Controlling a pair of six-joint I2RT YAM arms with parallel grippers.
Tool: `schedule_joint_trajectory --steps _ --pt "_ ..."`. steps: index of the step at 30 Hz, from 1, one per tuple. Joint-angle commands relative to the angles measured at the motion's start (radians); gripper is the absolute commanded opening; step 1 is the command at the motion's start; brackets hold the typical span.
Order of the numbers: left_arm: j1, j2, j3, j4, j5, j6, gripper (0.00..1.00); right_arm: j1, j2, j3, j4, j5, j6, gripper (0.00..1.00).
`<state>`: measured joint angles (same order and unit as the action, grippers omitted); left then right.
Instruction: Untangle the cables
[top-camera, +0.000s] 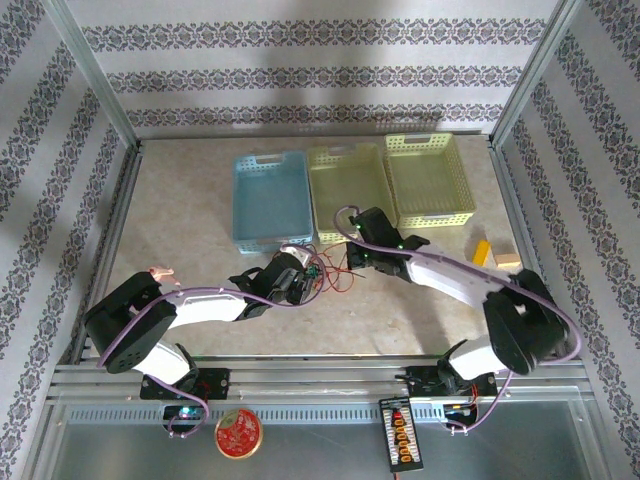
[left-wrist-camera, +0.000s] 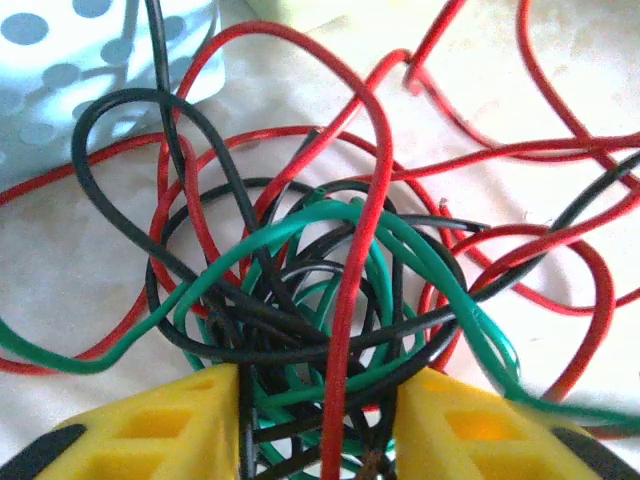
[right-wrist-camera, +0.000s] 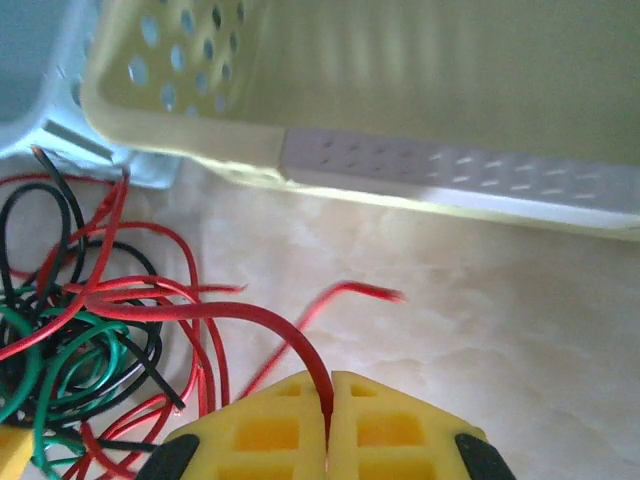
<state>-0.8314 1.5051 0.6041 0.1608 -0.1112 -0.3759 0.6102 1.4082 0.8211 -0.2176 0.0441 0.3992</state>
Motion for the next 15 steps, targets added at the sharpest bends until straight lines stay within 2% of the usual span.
schedule_joint_trajectory --steps 1,6,9,15 --pt "-0.001 0.051 -0.032 -0.039 -0.008 -0.02 0.19 -0.016 -0.104 -0.049 -0.006 0.153 0.045 0.0" --pt "0.003 0.07 -0.038 -0.023 0.0 -0.032 0.0 -0.059 -0.267 -0.086 -0.056 0.302 0.098 0.0" --pt "0.003 0.07 -0.045 -0.012 0.004 -0.035 0.0 -0.127 -0.362 -0.098 -0.083 0.345 0.144 0.0" --pt "0.005 0.066 -0.053 -0.003 0.018 -0.036 0.0 -0.317 -0.505 -0.097 -0.121 0.317 0.188 0.0"
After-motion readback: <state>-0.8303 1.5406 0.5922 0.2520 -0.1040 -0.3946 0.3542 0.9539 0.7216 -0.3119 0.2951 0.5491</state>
